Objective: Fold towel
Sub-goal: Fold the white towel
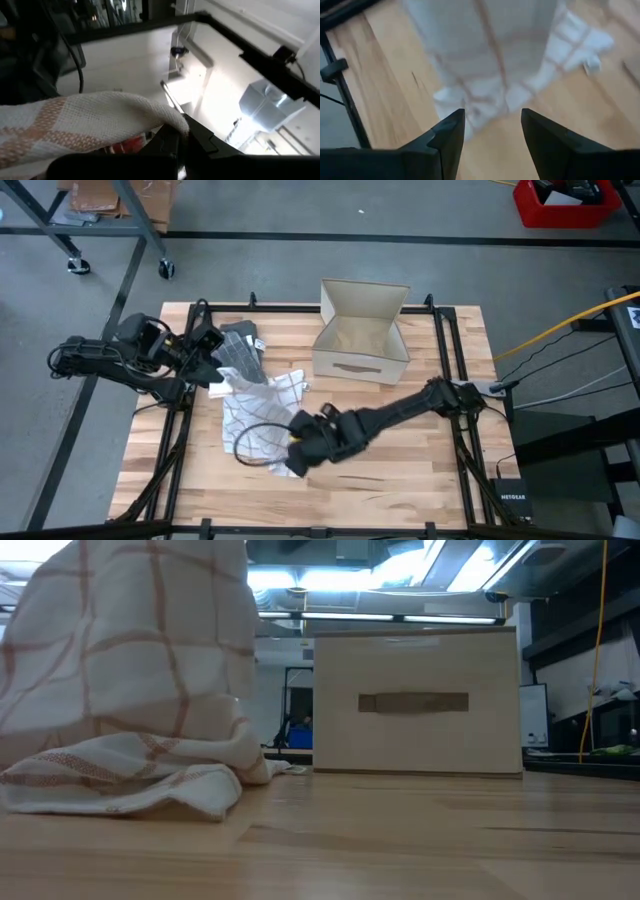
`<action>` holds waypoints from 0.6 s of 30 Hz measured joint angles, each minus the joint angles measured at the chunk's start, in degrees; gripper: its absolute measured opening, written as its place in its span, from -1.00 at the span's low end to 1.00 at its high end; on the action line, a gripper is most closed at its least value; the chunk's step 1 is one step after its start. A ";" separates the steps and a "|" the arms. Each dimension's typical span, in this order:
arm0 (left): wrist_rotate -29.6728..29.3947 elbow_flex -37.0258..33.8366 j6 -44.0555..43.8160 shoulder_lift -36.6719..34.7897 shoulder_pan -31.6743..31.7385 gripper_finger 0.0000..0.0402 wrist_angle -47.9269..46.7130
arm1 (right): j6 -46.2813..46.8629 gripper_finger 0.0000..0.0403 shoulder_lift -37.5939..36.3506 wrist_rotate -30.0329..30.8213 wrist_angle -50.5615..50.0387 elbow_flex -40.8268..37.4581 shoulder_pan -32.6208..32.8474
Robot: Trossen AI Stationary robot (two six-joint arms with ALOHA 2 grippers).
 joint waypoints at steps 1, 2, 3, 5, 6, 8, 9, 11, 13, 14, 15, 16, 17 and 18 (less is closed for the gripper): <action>0.87 0.00 -0.06 0.00 0.00 -1.00 0.00 | -2.56 -0.01 0.12 -0.17 1.69 -0.01 -0.96; 1.68 0.00 -0.08 0.02 0.00 -1.00 -0.02 | -4.86 -0.01 0.16 -0.33 3.11 -0.05 -1.92; 2.63 0.00 -0.22 0.02 0.00 -1.00 -0.04 | -6.76 -0.01 0.16 -0.46 4.39 -0.07 -2.89; 4.33 0.00 -1.05 -0.17 0.00 -1.00 -0.06 | -9.83 -0.01 -0.08 -0.46 6.47 -0.04 -4.61; 4.73 0.00 -1.29 -0.17 0.00 -1.00 -0.04 | -11.26 -0.01 -0.19 -0.57 7.05 -0.04 -5.39; 4.91 0.00 -1.27 -0.36 0.00 -1.00 -0.02 | -13.87 -0.01 -0.73 -1.79 7.98 -0.04 -6.64; 4.91 0.00 -1.26 -0.50 0.00 -1.00 -0.07 | -14.83 -0.01 -0.93 -2.67 8.28 -0.04 -7.10; 4.92 0.00 -1.26 -0.63 0.00 -1.00 -0.16 | -15.94 -0.01 -1.86 -5.19 8.65 -0.04 -7.53; 4.94 0.00 -1.26 -0.63 0.00 -1.00 -0.17 | -16.65 -0.01 -2.95 -6.84 8.51 -0.04 -7.45; 4.94 0.00 -1.26 -0.63 0.00 -1.00 -0.20 | -16.71 -0.01 -3.35 -6.90 8.08 -0.04 -7.38; 4.96 0.00 -1.26 -0.63 0.00 -1.00 -0.22 | -16.72 -0.01 -3.95 -6.79 7.55 -0.04 -7.30; 5.10 0.00 -1.26 -0.63 0.00 -1.00 -0.21 | -16.82 -0.01 -4.48 -6.07 7.03 -0.04 -6.92; 5.32 0.00 -1.26 -0.63 0.00 -1.00 -0.28 | -17.46 -0.01 -4.94 -5.03 7.03 -0.04 -6.86; 5.67 0.00 -1.21 -0.63 0.00 -1.00 -0.29 | -18.45 -0.01 -5.25 -3.97 7.26 -0.04 -6.81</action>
